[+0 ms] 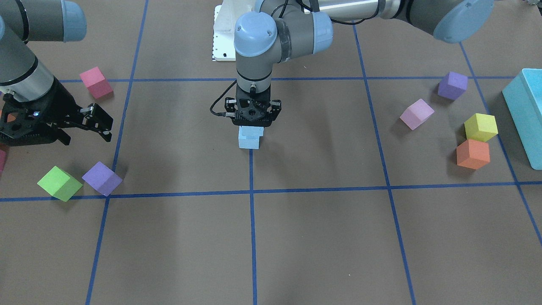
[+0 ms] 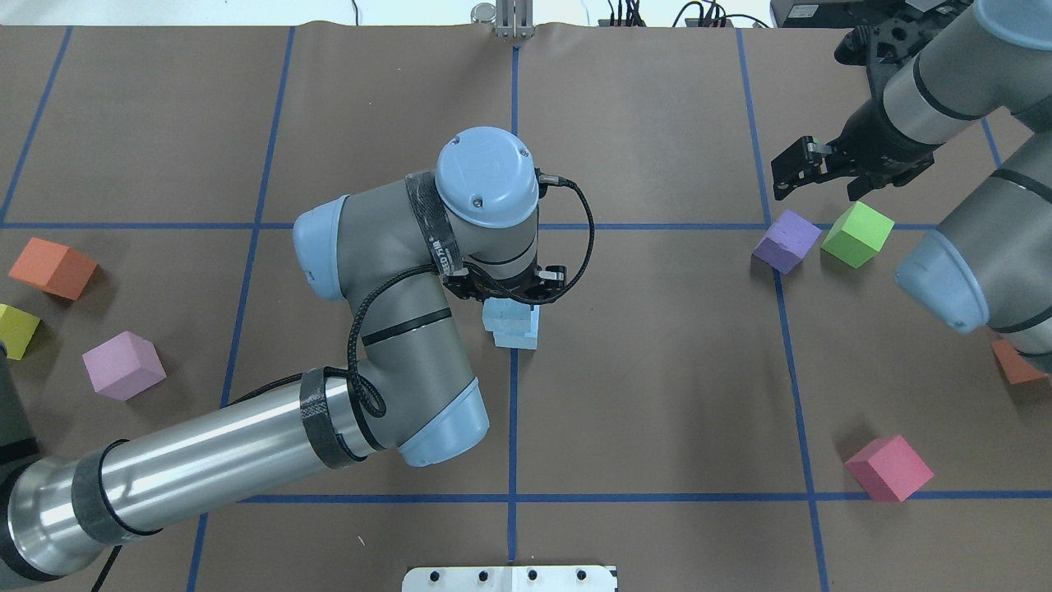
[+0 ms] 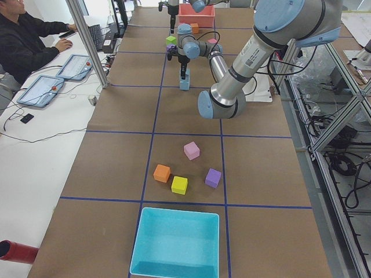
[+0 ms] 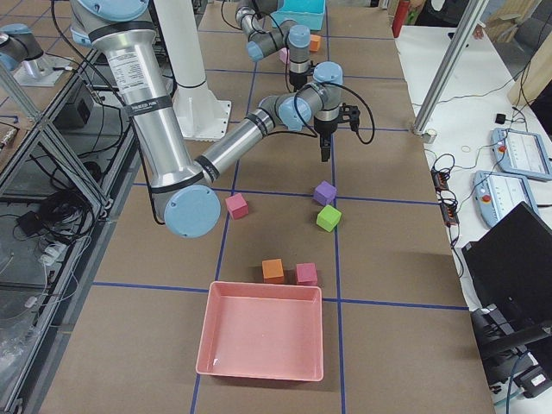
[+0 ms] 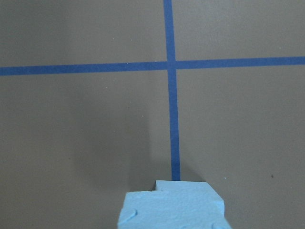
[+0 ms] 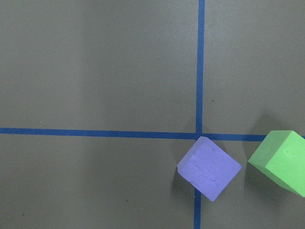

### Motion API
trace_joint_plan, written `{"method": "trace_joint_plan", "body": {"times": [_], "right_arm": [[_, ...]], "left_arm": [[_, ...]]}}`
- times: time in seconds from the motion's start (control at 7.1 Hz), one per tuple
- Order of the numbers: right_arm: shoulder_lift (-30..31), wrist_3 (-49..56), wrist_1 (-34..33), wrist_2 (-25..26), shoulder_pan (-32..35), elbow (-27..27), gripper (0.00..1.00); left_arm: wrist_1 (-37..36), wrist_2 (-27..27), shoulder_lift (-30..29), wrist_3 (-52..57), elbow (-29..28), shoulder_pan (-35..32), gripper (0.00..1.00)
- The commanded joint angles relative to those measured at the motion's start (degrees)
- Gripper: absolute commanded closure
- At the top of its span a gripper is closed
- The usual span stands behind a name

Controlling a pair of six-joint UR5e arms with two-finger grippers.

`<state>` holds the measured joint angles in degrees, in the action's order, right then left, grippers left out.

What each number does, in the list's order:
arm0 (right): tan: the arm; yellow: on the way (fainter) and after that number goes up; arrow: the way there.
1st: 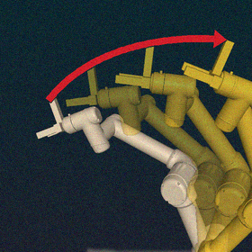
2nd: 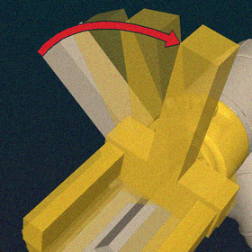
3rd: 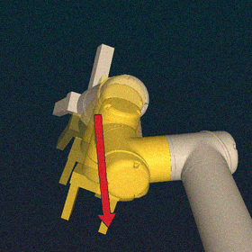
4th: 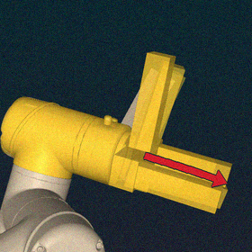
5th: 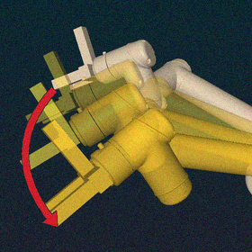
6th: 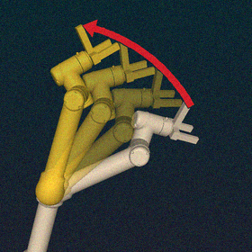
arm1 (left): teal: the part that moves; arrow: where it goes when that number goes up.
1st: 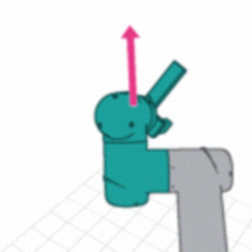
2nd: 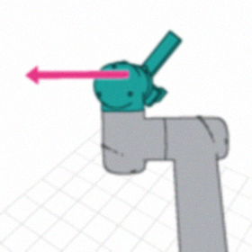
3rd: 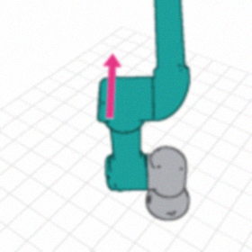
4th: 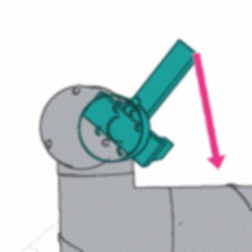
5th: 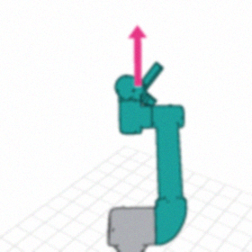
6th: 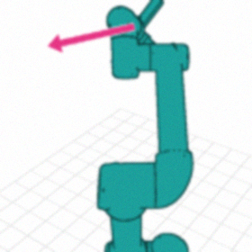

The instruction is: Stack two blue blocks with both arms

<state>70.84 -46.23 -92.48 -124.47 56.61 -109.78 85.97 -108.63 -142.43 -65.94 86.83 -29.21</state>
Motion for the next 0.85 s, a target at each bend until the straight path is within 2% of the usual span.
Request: {"method": "trace_joint_plan", "body": {"times": [0.0,0.7], "right_arm": [[0.0,0.0,0.0,0.0,0.0,0.1,0.0],[-0.1,0.0,0.0,0.0,-0.1,0.1,0.0]], "left_arm": [[0.2,-0.1,-0.2,0.5,-0.1,0.6,0.48],[0.5,0.1,-0.2,3.4,-0.9,0.5,0.48]]}}
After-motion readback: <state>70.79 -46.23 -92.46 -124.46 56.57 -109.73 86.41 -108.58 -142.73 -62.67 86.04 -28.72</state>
